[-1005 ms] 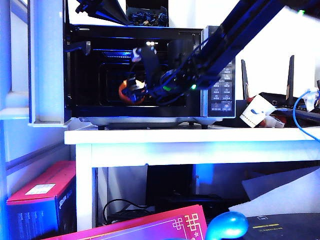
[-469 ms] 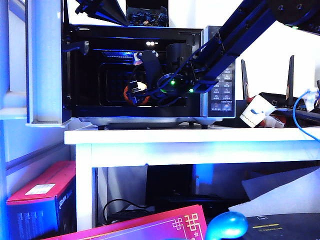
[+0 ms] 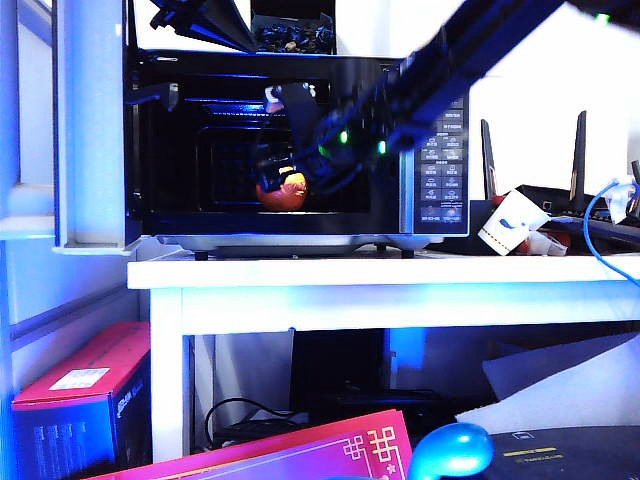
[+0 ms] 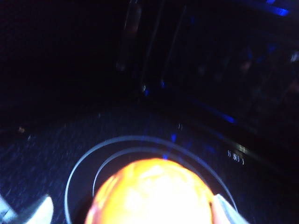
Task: Open the microwave door, place the orange inside the microwave, then close the microwave door.
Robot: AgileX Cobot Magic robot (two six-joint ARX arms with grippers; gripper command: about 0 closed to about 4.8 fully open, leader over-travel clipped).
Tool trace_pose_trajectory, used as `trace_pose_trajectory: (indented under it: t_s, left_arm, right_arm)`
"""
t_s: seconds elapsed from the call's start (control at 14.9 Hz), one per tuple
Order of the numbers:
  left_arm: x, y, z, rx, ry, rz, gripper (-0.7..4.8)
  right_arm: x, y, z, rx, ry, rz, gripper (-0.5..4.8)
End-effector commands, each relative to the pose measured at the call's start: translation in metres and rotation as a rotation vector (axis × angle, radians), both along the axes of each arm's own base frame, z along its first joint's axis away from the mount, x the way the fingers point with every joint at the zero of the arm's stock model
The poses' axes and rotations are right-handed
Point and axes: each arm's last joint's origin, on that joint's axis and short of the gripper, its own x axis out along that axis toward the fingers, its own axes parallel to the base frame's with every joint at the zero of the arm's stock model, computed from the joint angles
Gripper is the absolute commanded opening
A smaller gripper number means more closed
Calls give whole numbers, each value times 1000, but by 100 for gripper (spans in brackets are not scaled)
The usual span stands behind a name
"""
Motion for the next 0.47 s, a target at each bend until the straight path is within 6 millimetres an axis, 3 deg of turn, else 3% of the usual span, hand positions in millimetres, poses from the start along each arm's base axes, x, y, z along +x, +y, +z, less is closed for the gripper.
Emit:
trace_pose_trajectory:
  t_s: [0.07, 0.47]
  left_arm:
    - [-3, 0, 5, -2, -21, -7, -5]
    - [-3, 0, 5, -3, -23, -7, -5]
  right_arm:
    - [-7, -2, 12, -39, 71, -23, 479]
    - [-20, -9, 40, -78, 134, -42, 479]
